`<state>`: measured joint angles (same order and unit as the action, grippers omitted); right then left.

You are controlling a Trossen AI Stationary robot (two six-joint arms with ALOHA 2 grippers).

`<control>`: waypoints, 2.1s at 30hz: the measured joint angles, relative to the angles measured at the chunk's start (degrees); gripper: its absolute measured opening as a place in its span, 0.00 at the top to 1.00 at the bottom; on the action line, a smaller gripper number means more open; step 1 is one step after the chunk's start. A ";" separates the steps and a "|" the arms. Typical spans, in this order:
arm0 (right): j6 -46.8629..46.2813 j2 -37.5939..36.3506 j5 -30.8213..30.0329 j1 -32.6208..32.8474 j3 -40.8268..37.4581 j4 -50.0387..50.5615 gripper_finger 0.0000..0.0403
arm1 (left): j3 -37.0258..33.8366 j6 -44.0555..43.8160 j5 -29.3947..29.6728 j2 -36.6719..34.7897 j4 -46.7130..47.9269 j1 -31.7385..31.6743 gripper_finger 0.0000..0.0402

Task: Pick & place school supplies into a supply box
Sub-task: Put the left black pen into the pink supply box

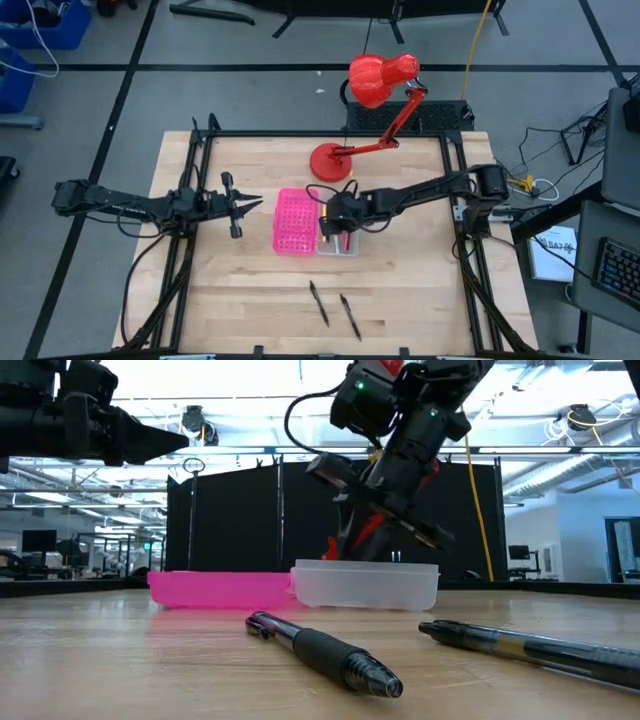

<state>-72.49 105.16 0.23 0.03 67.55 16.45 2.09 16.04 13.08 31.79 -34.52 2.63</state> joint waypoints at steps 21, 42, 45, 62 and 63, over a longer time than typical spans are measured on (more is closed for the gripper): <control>37.64 -35.98 -29.46 20.45 -22.02 -17.40 0.90 | 0.00 -1.65 0.46 0.02 1.45 0.02 0.87; 67.39 -61.98 -31.69 23.34 -56.59 -51.20 1.00 | 0.00 3.31 0.52 0.07 3.99 0.01 0.87; 68.80 -65.53 -31.62 22.82 -57.31 -50.09 1.00 | 0.00 3.74 0.52 0.07 3.97 0.01 0.87; 82.71 -71.68 -23.83 22.97 -57.44 -49.12 1.00 | 0.00 3.42 -1.01 0.07 4.28 0.01 0.87; 83.52 -72.57 -23.78 22.95 -57.44 -49.20 1.00 | 0.00 3.91 -1.02 0.07 4.82 0.01 0.87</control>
<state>11.03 32.59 -23.55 22.98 10.11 -32.75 2.09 19.95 12.06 31.86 -29.70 2.65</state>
